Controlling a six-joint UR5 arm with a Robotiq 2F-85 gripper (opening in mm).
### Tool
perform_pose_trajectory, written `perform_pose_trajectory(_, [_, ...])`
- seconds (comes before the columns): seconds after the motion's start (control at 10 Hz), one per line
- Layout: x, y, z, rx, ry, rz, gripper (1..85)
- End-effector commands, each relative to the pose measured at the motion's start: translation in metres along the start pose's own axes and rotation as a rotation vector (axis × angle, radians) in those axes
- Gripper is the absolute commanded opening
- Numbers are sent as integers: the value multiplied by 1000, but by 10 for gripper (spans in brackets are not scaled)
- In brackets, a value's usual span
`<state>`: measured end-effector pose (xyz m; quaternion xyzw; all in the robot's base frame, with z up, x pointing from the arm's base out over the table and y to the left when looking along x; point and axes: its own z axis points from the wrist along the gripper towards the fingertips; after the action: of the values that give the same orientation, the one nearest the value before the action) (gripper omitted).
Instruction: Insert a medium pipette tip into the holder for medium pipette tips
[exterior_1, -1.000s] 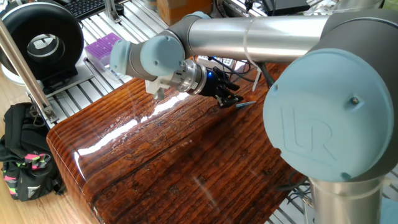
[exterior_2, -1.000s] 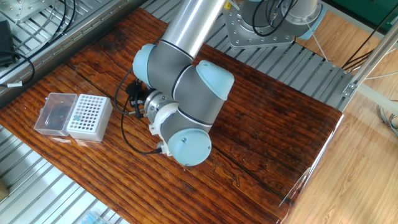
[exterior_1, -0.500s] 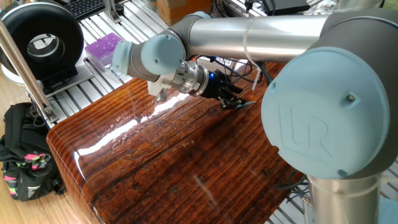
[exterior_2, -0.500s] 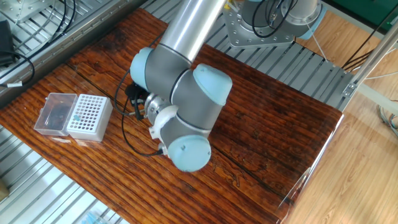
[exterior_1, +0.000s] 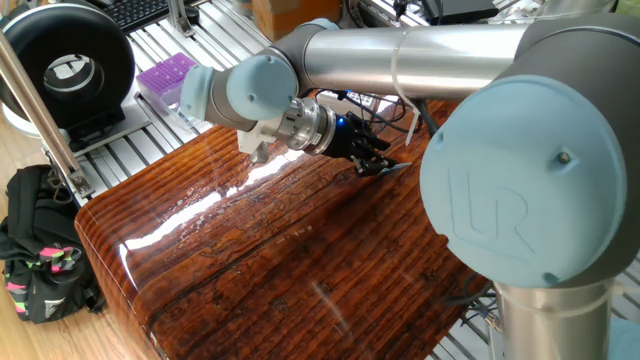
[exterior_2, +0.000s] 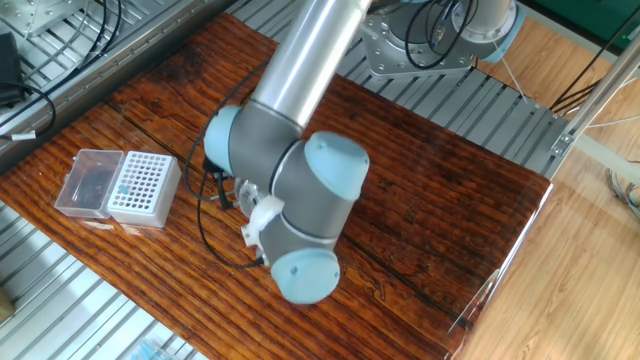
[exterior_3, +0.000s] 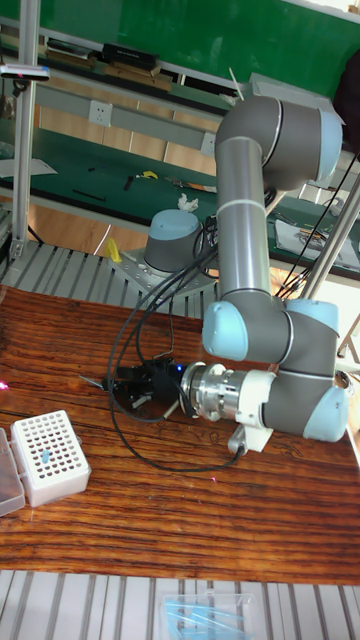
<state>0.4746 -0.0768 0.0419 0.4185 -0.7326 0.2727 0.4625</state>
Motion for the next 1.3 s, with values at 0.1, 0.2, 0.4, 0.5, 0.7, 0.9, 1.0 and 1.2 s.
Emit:
perform_pose_trajectory(0.1, [-4, -4, 8, 25, 20, -41, 430])
perform_pose_trajectory(0.2, [-4, -3, 18, 35, 8, -44, 430])
perform_pose_trajectory(0.4, [-9, 1, 30, 22, -22, -37, 427])
perform_pose_trajectory(0.5, [-10, 3, 27, 13, -26, -24, 427])
perform_pose_trajectory(0.7, [-6, 2, 16, 16, -13, 9, 410])
perform_pose_trajectory(0.9, [1, 2, 6, 18, -1, 15, 407])
perform_pose_trajectory(1.0, [-1, 2, 6, 16, -9, 12, 403])
perform_pose_trajectory(1.2, [-9, -1, 7, 4, -23, 10, 403])
